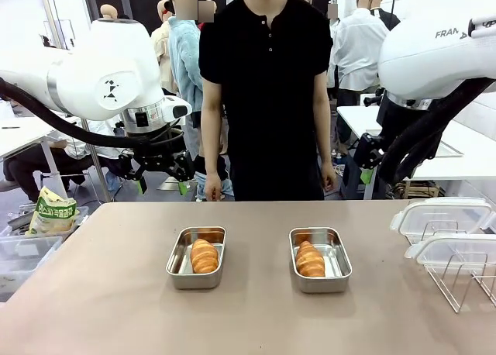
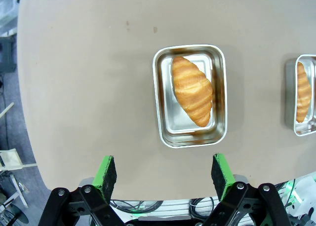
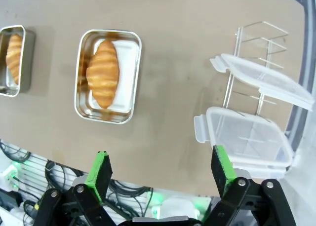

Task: Place the bread in airtight containers.
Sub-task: Pick up one Airtight Container lid and hand it to the human.

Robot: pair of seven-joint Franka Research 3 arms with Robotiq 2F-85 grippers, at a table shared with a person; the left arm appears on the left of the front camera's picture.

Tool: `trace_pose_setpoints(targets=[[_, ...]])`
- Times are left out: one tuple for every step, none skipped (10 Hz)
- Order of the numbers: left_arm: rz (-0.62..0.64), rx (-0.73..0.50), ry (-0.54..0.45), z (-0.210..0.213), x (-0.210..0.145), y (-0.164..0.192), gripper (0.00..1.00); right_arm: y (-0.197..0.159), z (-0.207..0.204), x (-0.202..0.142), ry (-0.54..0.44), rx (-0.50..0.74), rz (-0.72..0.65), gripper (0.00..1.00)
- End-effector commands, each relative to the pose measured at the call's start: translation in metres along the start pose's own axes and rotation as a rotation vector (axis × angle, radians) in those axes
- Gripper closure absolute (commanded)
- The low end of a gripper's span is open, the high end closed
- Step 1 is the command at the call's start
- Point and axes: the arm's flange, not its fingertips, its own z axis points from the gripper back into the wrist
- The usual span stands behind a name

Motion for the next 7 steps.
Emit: trace_pose_setpoints(targets=[[0.001, -0.001, -0.002, 0.002, -0.001, 0.002, 0.0, -0.01, -0.007, 0.004, -0.018, 0.018, 0.018, 0.0], [0.001, -0.001, -0.002, 0.002, -0.001, 0.002, 0.0, -0.015, -0.01, 0.004, -0.023, 0.03, 0.035, 0.0], [0.001, -0.001, -0.002, 0.002, -0.001, 0.002, 0.0, -0.023, -0.006, 0.002, 0.004, 0.046, 0.096, 0.0], [0.001, -0.001, -0.002, 0.002, -0.001, 0.002, 0.0, -0.035, 0.002, 0.0, 0.033, 0.066, 0.175, 0.0], [0.001, -0.001, -0.002, 0.002, -0.001, 0.002, 0.0, -0.05, 0.006, 0.0, 0.065, 0.075, 0.197, 0.0], [0.001, -0.001, -0.002, 0.002, -0.001, 0.002, 0.0, -0.063, 0.007, -0.002, 0.096, 0.097, 0.263, 0.0], [0.001, -0.001, -0.002, 0.002, -0.001, 0.002, 0.0, -0.08, 0.009, -0.005, 0.142, 0.124, 0.376, 0.0]])
